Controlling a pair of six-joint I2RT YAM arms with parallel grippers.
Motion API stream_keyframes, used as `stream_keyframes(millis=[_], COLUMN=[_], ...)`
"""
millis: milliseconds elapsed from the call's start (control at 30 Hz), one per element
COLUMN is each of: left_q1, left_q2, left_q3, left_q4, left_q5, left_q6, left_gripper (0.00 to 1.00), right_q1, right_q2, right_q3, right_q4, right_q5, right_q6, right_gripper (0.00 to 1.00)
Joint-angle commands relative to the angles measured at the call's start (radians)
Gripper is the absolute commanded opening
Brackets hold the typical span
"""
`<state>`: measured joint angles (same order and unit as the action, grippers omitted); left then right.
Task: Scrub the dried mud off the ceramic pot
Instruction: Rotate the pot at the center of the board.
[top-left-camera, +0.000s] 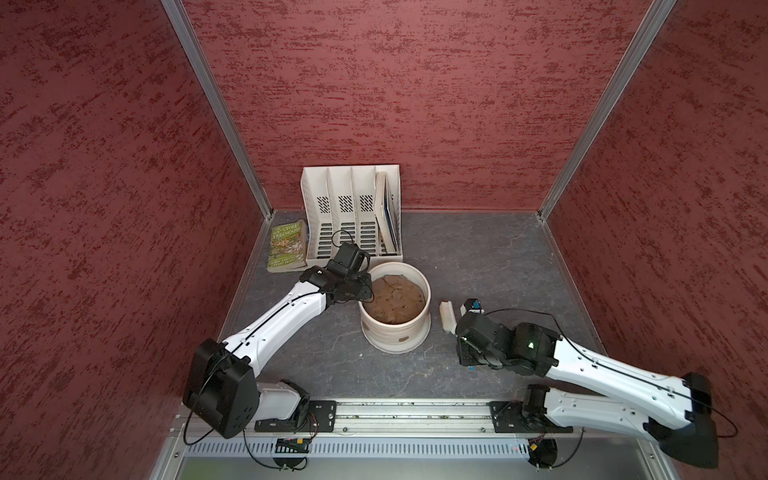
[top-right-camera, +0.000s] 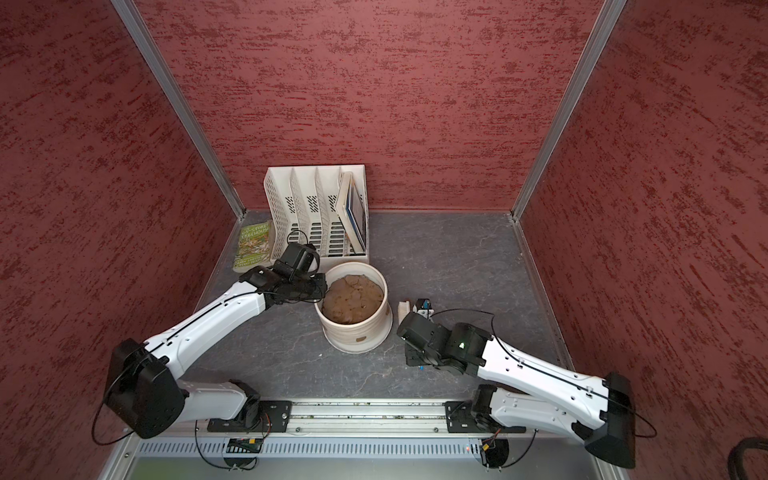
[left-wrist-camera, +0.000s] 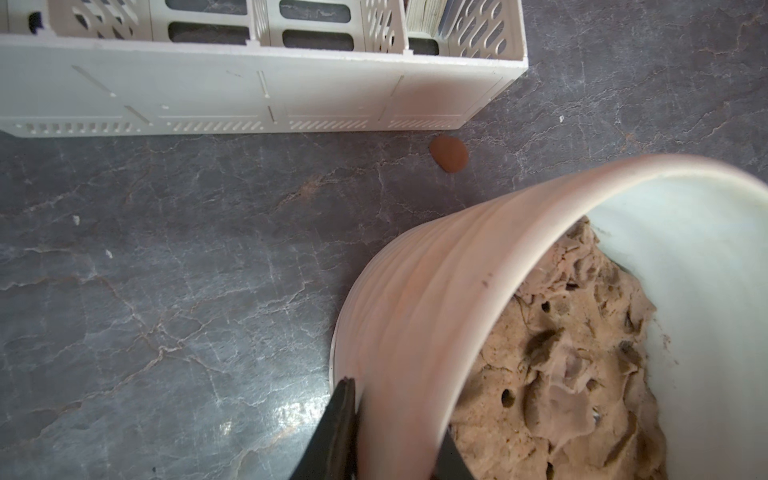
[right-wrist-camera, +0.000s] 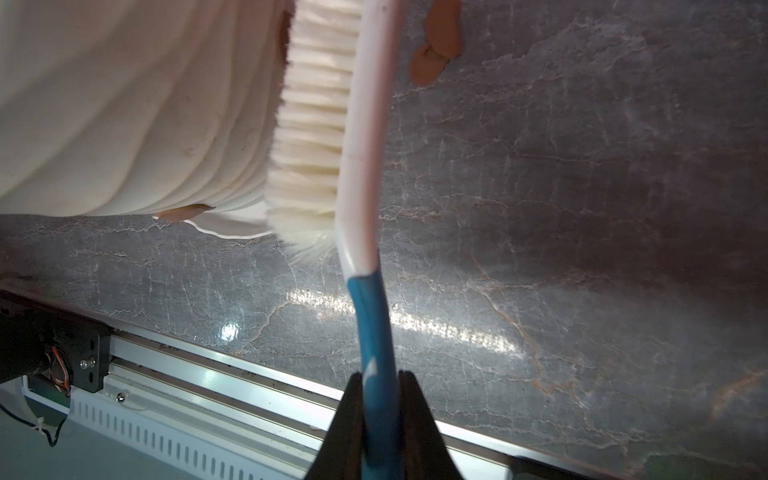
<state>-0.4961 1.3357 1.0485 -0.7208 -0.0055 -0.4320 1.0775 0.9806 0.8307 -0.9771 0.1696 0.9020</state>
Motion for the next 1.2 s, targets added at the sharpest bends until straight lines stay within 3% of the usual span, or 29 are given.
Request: stream_keyframes(millis=[0, 300, 467, 533, 700, 1167], left_q1=[-0.004, -0.027, -0.032, -0.021, 0.017, 0.033], left_q2=[-0.056, -0.114, -0.106, -0.087, -0.016, 0.021], left_q3=[-0.004, -0.033, -0.016, -0.010, 0.006, 0.019], left_q4=[0.031, 0.021, 0.052, 0.072, 0.105, 0.070], left_q5=[0.036, 0.034, 0.029, 0.031, 0.054, 0.045], left_q6=[-0.124, -0.237, -0.213, -0.194, -0.162, -0.098], left_gripper=[0.00, 0.00, 0.45, 0.49, 0.46, 0.11], right_q1=[0.010, 0.013, 0.023, 0.031, 0.036, 0.025], right_q2=[-0.021, -0.012, 0.016, 0.029, 0.029, 0.101], right_q3=[-0.021, -0.044, -0.034, -0.028, -0.026, 0.026], right_q4=[0.013, 0.055, 0.089, 0.089, 0.094, 0.107], right_q5=[0.022, 0.000, -0.020, -0.017, -0.020, -0.036], right_q6=[0.012, 0.008, -0.013, -0.017, -0.026, -0.134], right_gripper=[0.00, 0.00, 0.00, 0.00, 0.00, 0.00])
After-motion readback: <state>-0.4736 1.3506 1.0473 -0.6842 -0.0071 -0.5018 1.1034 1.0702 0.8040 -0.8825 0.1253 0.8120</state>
